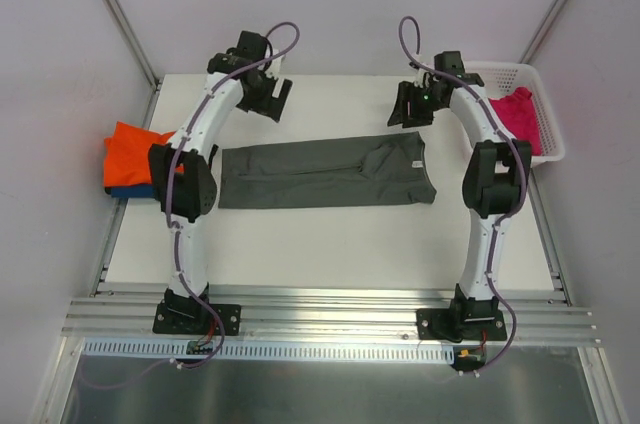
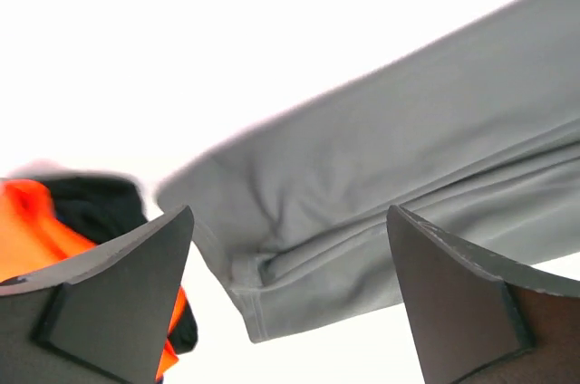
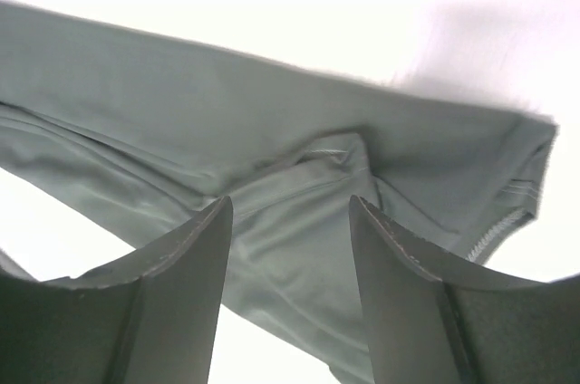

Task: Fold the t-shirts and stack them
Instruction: Fold the tshirt

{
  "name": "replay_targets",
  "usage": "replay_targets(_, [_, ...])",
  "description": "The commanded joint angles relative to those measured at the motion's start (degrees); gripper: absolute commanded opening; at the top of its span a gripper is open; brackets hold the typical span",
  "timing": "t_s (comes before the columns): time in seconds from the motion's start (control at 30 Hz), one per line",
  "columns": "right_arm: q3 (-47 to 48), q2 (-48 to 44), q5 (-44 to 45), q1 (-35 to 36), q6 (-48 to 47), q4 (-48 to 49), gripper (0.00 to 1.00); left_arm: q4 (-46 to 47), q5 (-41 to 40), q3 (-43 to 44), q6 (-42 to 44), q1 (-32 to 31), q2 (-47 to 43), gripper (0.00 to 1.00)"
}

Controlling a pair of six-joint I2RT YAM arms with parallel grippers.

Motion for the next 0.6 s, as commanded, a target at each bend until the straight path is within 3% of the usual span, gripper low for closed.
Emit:
replay_targets(0.0, [-4.0,-9.8,1.3,1.3,1.3,6.0,0.58,9.6,3.5,-4.2,-0.4,-0.3,-10.3,0.88])
replay_targets(0.13, [-12.9,-14.6,5.2,4.4,-3.2,8.6,0.59,21.2,0.3,-21.5,6.4,-2.1,-13.0,0.96])
replay_targets(0.23, [-21.3,-17.8,7.9,6.7,-7.0,13.0,0.6,28.7,0.1,-30.3,6.5,-2.4,-13.7,0.99])
replay_targets(0.37, [-29.4,-18.3,10.3,7.4,-9.8,17.2,0.59,33.6,0.1,-35.4,5.2,-2.6,-12.8,0.99])
replay_targets(0.57, [-26.9,-14.3,12.9,7.3,-8.5,14.5,0.6,36.1,-0.6,-36.4,5.1,-2.5,-9.6,0.99])
